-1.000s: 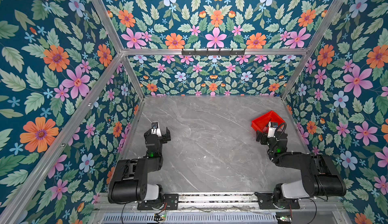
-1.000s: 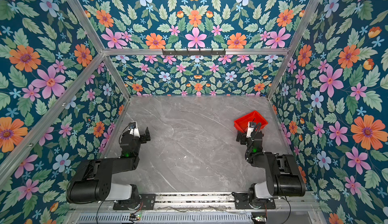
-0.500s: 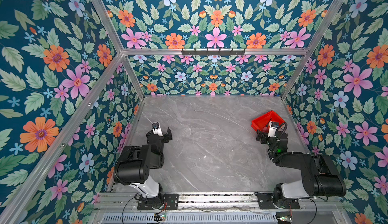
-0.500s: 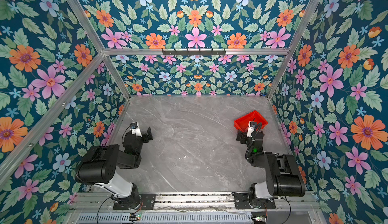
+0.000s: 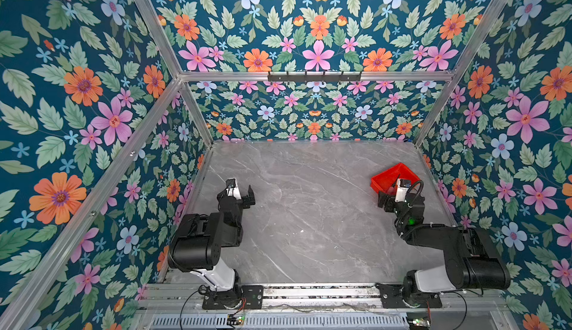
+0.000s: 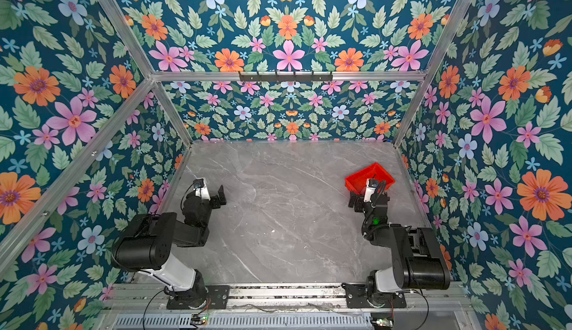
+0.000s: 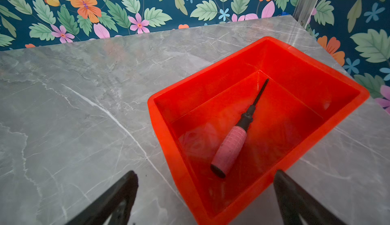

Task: Put the screwdriver in the bin
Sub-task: Reset both arms

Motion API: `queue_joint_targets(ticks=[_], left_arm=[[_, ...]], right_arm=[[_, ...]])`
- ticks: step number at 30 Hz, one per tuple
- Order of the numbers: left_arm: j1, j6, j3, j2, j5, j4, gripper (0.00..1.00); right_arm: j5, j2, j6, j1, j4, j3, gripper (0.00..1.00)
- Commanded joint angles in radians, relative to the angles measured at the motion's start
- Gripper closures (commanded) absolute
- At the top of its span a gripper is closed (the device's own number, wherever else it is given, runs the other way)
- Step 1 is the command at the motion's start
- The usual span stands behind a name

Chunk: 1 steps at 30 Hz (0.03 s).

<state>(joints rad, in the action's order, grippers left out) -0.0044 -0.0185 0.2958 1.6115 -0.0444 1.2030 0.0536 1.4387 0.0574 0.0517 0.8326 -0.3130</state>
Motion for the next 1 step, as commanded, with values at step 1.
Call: queue_joint_targets(ticks=[1], left_arm=[[0.000,0.011,-0.003,-0.004,-0.008,0.015,0.00]], right_arm=[[0.005,-0.001,-0.005,-0.001,0.031,-0.003,0.01]])
